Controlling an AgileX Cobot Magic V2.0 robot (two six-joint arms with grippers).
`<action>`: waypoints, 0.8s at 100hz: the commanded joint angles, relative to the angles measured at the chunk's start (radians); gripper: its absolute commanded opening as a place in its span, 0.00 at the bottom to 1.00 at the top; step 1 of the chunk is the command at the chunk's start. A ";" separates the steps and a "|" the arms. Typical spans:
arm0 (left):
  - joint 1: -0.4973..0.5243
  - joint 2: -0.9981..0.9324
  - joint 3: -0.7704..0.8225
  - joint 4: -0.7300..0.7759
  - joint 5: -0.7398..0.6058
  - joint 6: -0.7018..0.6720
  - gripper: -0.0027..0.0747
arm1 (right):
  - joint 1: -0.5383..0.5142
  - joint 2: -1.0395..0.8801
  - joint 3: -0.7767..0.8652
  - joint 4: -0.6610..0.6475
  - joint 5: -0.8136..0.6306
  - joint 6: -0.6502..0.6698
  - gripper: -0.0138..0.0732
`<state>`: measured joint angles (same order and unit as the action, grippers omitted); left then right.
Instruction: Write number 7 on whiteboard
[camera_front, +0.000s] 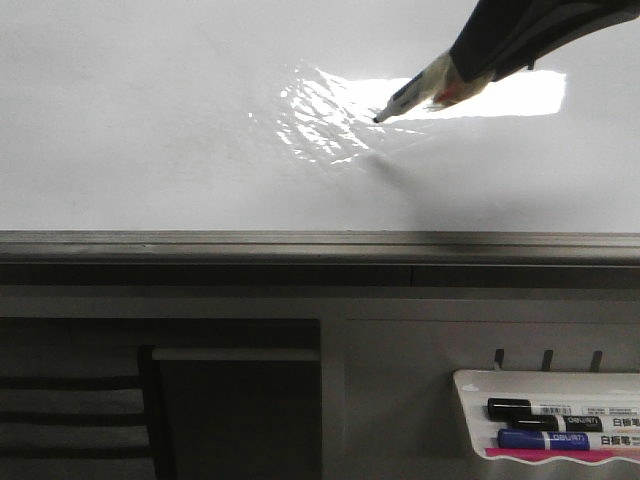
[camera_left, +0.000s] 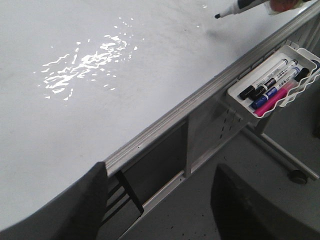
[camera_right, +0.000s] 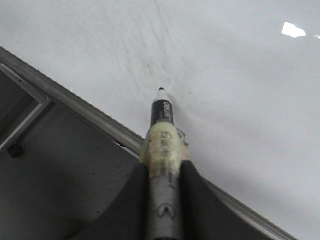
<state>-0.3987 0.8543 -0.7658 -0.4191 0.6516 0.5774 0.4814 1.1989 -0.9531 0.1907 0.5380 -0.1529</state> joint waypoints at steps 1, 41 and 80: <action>0.002 0.004 -0.026 -0.030 -0.070 -0.013 0.58 | 0.001 0.009 -0.039 0.011 -0.101 0.004 0.10; 0.002 0.004 -0.026 -0.030 -0.081 -0.013 0.58 | -0.085 0.040 -0.039 -0.013 -0.100 0.004 0.10; 0.002 0.004 -0.026 -0.030 -0.111 -0.013 0.58 | -0.146 0.008 -0.039 -0.017 -0.046 0.004 0.10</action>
<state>-0.3987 0.8625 -0.7658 -0.4191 0.6078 0.5751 0.3511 1.2212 -0.9654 0.2174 0.5375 -0.1466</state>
